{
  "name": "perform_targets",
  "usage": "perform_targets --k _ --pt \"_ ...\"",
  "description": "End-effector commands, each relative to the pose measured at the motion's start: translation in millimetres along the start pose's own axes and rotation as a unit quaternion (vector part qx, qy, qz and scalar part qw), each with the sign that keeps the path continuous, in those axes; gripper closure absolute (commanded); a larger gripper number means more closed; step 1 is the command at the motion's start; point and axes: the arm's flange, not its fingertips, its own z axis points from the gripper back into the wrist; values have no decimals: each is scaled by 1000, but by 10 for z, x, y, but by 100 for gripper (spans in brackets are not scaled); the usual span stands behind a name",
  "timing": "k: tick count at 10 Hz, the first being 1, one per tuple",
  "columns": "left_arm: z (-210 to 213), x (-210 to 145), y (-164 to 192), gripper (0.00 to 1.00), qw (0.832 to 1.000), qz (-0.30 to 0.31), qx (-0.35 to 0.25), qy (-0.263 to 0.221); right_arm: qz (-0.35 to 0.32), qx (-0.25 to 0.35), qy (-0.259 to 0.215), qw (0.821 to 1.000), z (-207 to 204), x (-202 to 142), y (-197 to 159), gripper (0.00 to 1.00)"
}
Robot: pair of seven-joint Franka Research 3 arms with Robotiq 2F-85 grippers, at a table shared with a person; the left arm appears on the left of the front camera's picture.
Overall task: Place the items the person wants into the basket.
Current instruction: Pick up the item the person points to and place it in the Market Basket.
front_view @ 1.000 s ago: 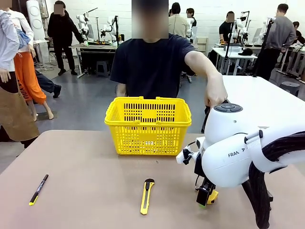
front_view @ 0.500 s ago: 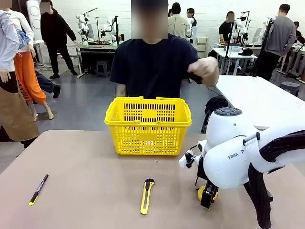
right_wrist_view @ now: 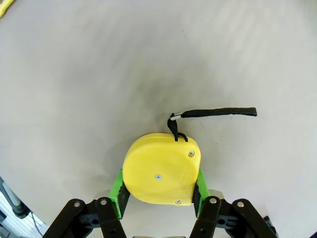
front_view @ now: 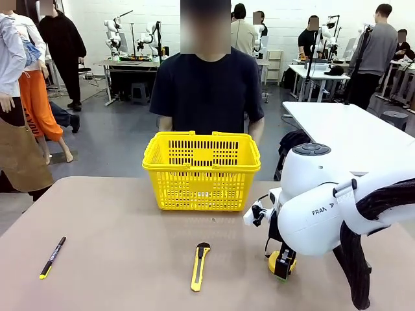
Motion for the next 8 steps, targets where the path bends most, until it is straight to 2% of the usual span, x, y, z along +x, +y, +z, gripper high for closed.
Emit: perform_targets --k 1,3,4,6,8 --pt "14 -2 2 0 1000 -13 -3 -7 8 -15 -4 1000 -112 -81 41 97" --pt "14 -2 2 0 1000 -13 -3 -7 -16 -15 -11 1000 69 -131 77 100" --pt "14 -2 2 0 1000 -13 -3 -7 -48 -8 -12 999 468 -234 135 100" --pt "14 -2 2 0 1000 -13 -3 -7 -157 22 -10 987 1518 -397 79 100" --pt "14 -2 2 0 1000 -13 -3 -7 -212 50 -14 976 2319 -394 -34 100"
